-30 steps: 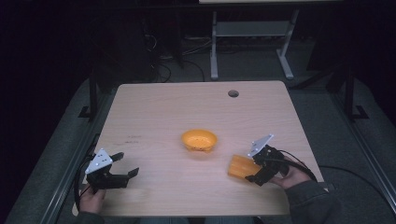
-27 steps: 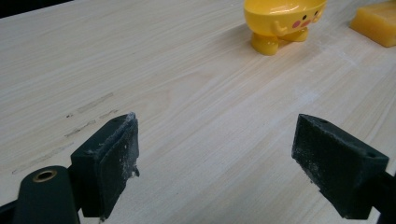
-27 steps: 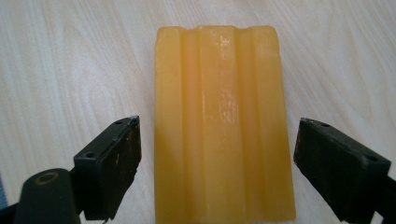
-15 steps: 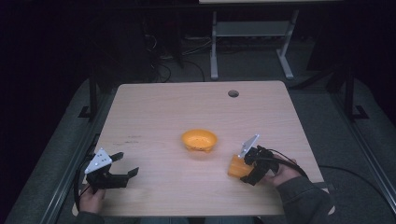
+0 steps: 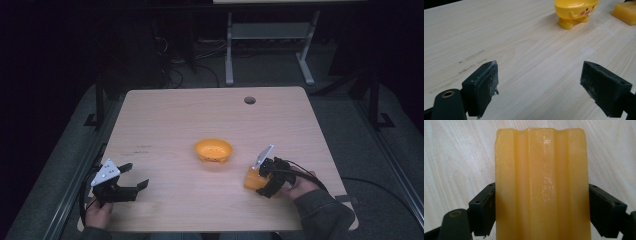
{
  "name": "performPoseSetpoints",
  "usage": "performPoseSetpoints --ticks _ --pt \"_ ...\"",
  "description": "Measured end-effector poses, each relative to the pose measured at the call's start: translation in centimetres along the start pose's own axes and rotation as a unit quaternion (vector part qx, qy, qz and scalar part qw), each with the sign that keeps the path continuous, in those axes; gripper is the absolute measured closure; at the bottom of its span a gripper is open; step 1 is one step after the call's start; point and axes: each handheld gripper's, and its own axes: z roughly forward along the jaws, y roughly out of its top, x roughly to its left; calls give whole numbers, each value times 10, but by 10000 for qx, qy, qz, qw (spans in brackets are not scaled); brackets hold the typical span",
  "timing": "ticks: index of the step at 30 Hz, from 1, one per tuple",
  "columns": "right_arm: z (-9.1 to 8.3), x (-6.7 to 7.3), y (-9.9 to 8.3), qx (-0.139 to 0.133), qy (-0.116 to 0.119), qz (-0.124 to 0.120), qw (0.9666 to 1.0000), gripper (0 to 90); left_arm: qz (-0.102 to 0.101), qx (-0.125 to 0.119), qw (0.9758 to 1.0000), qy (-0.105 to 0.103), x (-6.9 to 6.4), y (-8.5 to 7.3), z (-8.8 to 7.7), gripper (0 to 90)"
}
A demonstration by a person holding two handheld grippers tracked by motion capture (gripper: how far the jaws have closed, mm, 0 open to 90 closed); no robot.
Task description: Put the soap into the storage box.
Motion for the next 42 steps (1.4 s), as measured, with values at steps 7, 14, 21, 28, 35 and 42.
performPoseSetpoints --ticks 7,14,21,28,35,42 --pt "5 0 2 91 50 57 9999 182 2 -21 10000 -2 0 0 -1 143" --pt "5 -1 3 92 76 73 9999 192 22 -6 10000 0 1 0 -1 143" --pt "3 1 2 71 135 -88 9998 205 -16 -33 10000 16 1 0 -1 143" --pt "2 5 4 131 279 -203 9993 208 27 -18 10000 21 2 0 -2 143" --pt "-3 9 10 104 216 -357 9991 208 -6 -51 10000 25 2 0 -3 143" --pt "-14 6 22 -49 235 -443 9987 208 -12 -53 10000 31 2 0 -3 143"
